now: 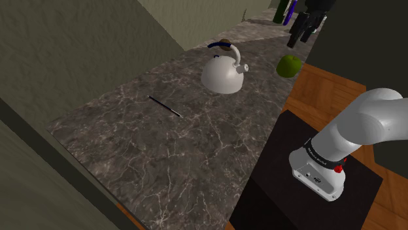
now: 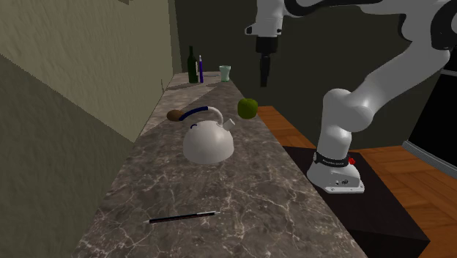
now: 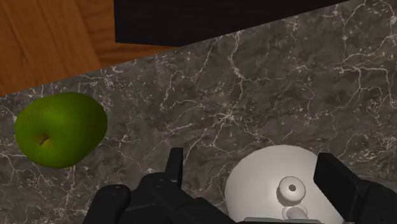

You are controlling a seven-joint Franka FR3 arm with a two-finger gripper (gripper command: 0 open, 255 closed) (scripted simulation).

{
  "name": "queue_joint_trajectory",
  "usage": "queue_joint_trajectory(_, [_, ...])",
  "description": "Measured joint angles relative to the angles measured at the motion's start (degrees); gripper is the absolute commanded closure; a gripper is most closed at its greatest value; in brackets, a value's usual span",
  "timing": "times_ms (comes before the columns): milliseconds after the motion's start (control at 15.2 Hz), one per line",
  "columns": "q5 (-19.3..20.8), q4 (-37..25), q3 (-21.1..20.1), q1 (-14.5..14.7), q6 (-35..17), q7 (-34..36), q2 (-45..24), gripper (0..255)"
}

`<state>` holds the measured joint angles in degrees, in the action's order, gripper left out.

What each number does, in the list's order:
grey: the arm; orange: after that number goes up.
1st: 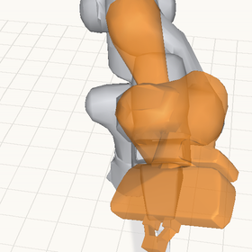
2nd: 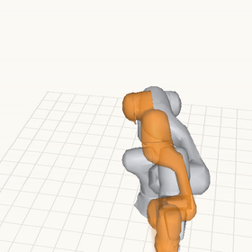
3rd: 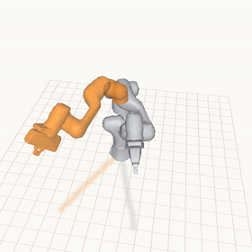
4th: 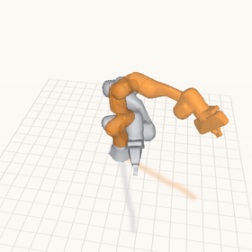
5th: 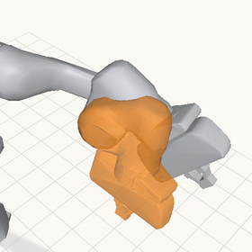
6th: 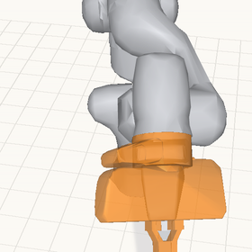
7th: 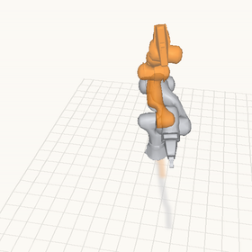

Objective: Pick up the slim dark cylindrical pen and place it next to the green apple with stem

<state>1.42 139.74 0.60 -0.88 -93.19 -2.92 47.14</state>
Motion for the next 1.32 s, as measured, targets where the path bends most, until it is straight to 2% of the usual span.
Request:
queue_joint_trajectory(198, [-0.9,0.4,-1.2,0.7,-1.1,1.0,-0.8,0])
queue_joint_trajectory(660, [-5.9,2.2,-7.7,4.7,-8.3,6.2,-6.6,0])
queue_joint_trajectory(1320, [-10.5,-1.0,-17.6,9.2,-19.8,14.0,-21.1,0])
